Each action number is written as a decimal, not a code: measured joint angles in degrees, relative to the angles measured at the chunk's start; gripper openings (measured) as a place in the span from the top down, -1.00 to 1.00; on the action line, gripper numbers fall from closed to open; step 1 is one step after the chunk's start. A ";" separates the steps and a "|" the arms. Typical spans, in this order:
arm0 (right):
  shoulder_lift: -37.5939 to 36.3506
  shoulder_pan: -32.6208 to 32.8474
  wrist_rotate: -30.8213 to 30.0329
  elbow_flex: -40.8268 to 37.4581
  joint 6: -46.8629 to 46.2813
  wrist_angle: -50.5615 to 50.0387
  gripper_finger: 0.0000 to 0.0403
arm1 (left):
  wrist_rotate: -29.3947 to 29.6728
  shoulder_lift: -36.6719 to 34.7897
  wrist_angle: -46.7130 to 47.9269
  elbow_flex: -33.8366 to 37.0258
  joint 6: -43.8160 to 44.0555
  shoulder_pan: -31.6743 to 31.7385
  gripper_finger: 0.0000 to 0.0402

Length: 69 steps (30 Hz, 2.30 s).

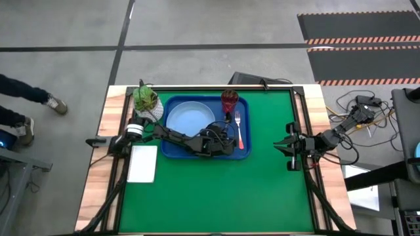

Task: Pick and place plate/cup/fork/spoon on tray
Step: Put the blue spoon on the blue serving tray to the left side of the orange fork

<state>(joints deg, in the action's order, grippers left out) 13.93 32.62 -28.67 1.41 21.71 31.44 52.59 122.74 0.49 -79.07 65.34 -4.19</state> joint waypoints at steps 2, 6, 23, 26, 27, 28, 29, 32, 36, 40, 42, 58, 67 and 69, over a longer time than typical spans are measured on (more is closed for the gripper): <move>0.00 0.00 0.00 0.00 0.00 0.00 0.84 | 0.01 0.00 0.00 0.00 -0.15 0.00 0.99; 0.00 0.00 0.00 0.00 -0.01 0.02 0.84 | -0.01 0.00 -0.03 0.00 -0.06 0.00 0.99; 0.00 0.00 -0.02 0.00 1.02 0.55 0.84 | -1.56 -0.04 -7.56 -7.47 -13.70 0.00 0.99; 0.00 0.00 0.00 0.00 1.51 0.57 0.84 | -1.56 -0.04 -7.53 -7.58 -13.70 0.00 0.99; 0.00 -0.02 -0.02 0.00 1.53 0.59 0.84 | -1.50 0.50 -7.94 -7.67 -13.51 0.00 0.99; 0.00 0.00 0.00 0.00 1.67 0.59 0.84 | -1.50 1.05 -8.73 -7.89 -13.24 0.00 0.99; -0.02 -0.02 -0.01 0.00 1.83 0.57 0.84 | -1.76 1.72 -8.88 -8.15 -13.23 0.02 0.99; -0.08 -0.02 -0.25 0.00 2.17 0.58 0.84 | -4.11 5.72 -7.88 -11.63 -13.27 0.10 0.99; -0.08 -0.02 -1.38 0.00 1.35 0.12 0.84 | -4.36 7.19 1.30 -14.68 -12.22 1.25 0.99; 0.02 -0.02 -1.53 0.00 0.78 -1.10 0.84 | -3.96 6.82 6.62 -13.98 -7.24 2.20 0.99; 0.04 -0.02 -1.49 0.00 0.73 -1.40 0.84 | -4.04 6.88 7.09 -13.00 -6.91 2.10 0.99; 0.07 -0.02 -1.53 0.00 -0.13 -1.63 0.84 | -3.86 7.19 9.53 -8.98 0.29 2.47 0.99; 0.09 -0.02 -4.33 0.00 -0.11 -3.20 0.84 | -3.86 6.05 9.48 -8.98 -0.08 2.47 0.99; 0.09 -0.02 -4.40 0.00 -0.15 -3.38 0.84 | -3.88 5.95 9.50 -9.05 -0.12 2.47 0.99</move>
<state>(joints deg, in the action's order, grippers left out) 14.02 32.60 -33.07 1.41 21.56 28.06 48.71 128.69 9.99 -88.12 65.22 -1.72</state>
